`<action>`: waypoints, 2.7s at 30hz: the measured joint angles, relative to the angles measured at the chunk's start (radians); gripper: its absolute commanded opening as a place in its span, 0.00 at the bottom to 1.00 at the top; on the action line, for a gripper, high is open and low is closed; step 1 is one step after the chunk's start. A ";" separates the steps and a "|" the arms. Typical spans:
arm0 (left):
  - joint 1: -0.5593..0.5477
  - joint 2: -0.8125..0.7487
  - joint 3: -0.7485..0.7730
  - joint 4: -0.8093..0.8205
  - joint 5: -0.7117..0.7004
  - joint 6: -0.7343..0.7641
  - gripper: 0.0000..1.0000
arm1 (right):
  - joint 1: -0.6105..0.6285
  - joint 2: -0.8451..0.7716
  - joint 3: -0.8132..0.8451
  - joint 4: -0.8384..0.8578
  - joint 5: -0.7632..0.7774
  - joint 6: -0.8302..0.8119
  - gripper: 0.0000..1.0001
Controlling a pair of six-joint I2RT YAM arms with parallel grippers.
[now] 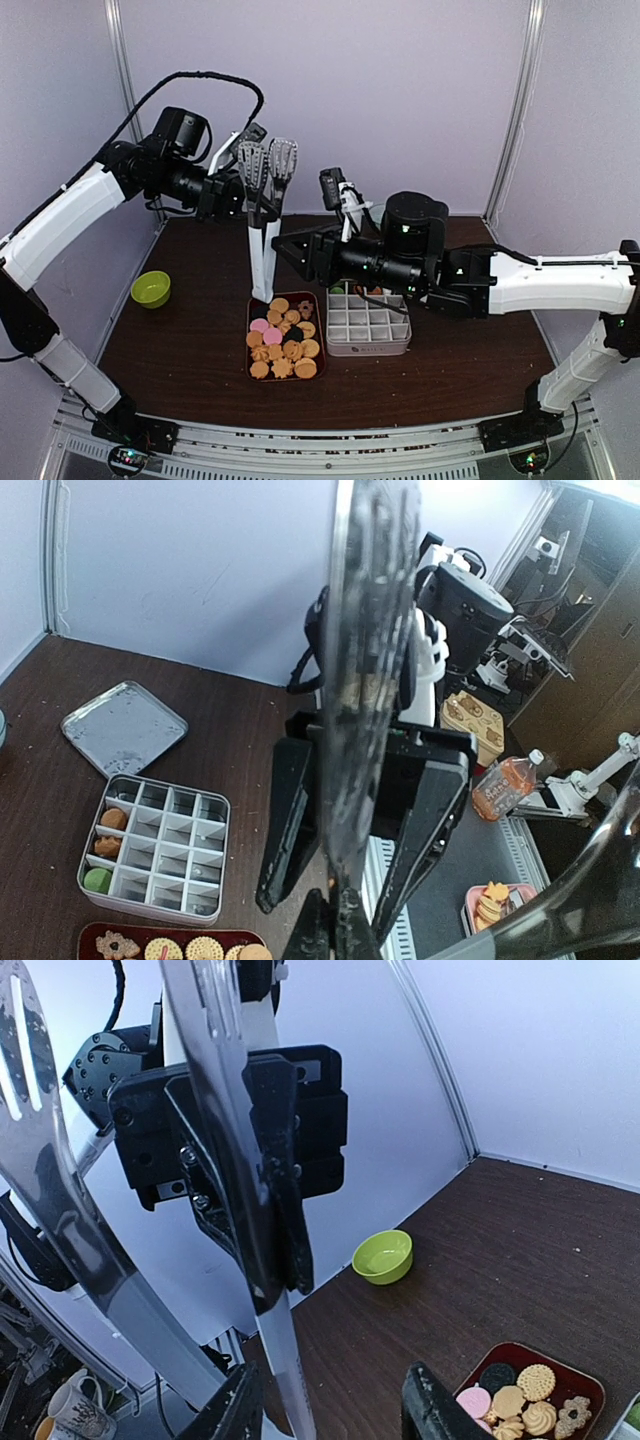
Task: Pack the cookies
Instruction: Pass from the left arm to the right, then pass from the right arm to the left
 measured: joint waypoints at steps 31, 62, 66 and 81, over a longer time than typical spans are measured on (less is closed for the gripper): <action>0.093 -0.039 0.099 -0.415 -0.254 0.493 0.70 | -0.002 0.017 0.093 -0.520 0.115 -0.154 0.00; 0.039 -0.068 -0.051 -0.488 -0.547 0.729 0.59 | 0.031 0.240 0.436 -1.000 0.158 -0.287 0.00; 0.039 -0.089 -0.051 -0.476 -0.562 0.736 0.56 | 0.033 0.239 0.433 -1.009 0.154 -0.287 0.00; -0.031 -0.094 -0.031 -0.514 -0.492 0.749 0.00 | 0.033 0.341 0.541 -1.052 0.118 -0.292 0.00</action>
